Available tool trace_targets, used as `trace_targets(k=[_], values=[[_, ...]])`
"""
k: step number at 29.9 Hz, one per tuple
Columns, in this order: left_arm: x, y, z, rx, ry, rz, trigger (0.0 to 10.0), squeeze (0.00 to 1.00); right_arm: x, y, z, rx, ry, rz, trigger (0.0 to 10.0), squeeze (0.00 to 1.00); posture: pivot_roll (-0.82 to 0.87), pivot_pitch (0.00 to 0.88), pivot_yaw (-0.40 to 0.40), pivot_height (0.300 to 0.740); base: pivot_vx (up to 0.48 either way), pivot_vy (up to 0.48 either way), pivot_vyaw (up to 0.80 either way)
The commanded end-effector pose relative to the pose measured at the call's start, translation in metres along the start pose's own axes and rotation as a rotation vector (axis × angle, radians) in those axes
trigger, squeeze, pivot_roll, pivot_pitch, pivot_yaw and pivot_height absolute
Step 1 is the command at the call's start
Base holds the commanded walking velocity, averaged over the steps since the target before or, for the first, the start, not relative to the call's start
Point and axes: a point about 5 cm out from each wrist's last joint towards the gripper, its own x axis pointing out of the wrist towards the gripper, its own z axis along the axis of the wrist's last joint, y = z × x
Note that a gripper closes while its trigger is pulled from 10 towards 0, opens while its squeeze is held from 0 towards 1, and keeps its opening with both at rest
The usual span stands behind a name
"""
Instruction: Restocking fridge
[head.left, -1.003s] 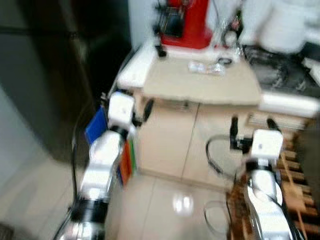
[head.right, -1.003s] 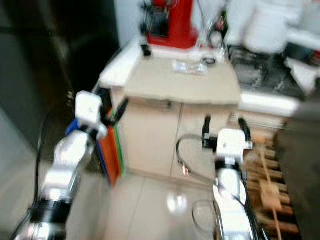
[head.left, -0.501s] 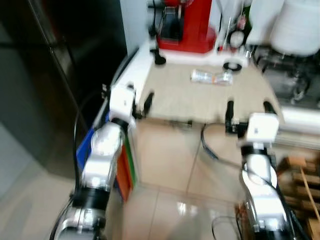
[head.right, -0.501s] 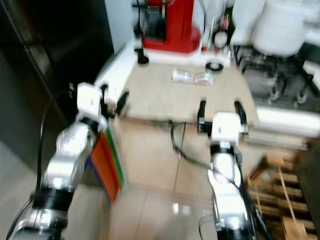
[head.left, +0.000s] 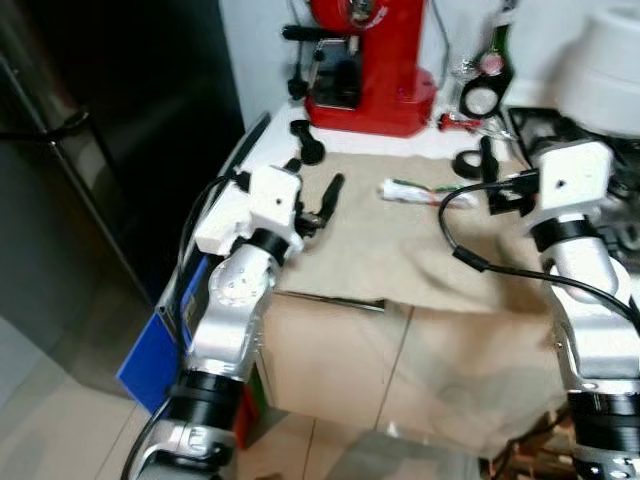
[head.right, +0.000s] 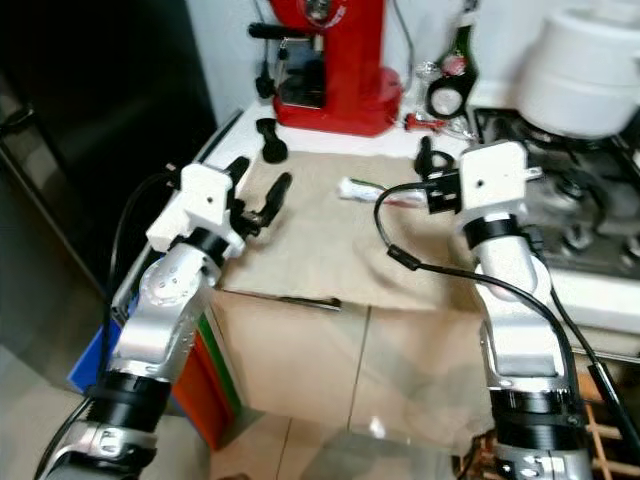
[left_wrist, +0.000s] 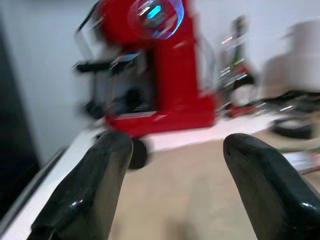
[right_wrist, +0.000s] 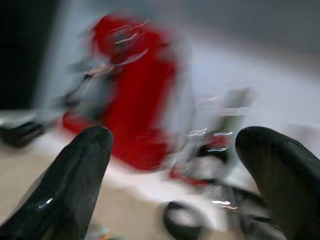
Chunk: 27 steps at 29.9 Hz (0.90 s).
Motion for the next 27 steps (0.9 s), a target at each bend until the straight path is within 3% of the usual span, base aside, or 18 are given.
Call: trace_targets(k=[1,2,5,8,9,14,21,27], values=[[0.005,-0.006,0.002,-0.012,-0.003,-0.015,10.0,0.0,-0.002,-0.009,-0.009,0.005,0.067,0.041,10.0,0.0,-0.05,0.013,0.027,0.74,0.0,0.0,0.0],[0.006,-0.007,0.003,-0.029,0.0,-0.014,10.0,0.0,-0.001,-0.015,-0.017,-0.065,0.126,0.128,10.0,0.0,-0.05,0.028,0.02,0.74,0.0,0.0,0.0],[0.007,-0.006,0.003,-0.035,0.003,-0.006,10.0,0.0,0.003,-0.026,-0.024,-0.131,0.211,0.224,10.0,0.0,-0.06,0.044,0.019,0.74,0.0,0.0,0.0],[0.006,-0.006,0.002,-0.04,0.009,-0.002,10.0,0.0,0.007,-0.036,-0.023,-0.168,0.24,0.234,10.0,0.0,-0.05,0.052,0.018,0.74,0.0,0.0,0.0],[0.003,-0.006,0.002,-0.039,0.013,-0.004,10.0,0.0,0.013,-0.045,-0.017,-0.204,0.252,0.261,10.0,0.0,-0.05,0.07,0.015,0.74,0.0,0.0,0.0],[0.001,-0.004,0.001,-0.034,0.024,-0.003,10.0,0.0,0.03,-0.057,0.001,-0.275,0.244,0.365,10.0,0.0,-0.04,0.086,0.012,0.74,0.0,0.0,0.0],[-0.005,0.001,0.003,-0.023,0.034,0.008,10.0,0.0,0.044,-0.056,0.009,-0.253,0.297,0.604,10.0,0.0,-0.01,0.122,-0.008,0.74,0.0,0.0,0.0],[-0.012,0.008,0.003,-0.014,0.044,0.04,10.0,0.0,0.06,-0.052,-0.001,-0.351,0.367,0.69,10.0,0.0,0.02,0.147,-0.034,0.74,0.0,0.0,0.0]])
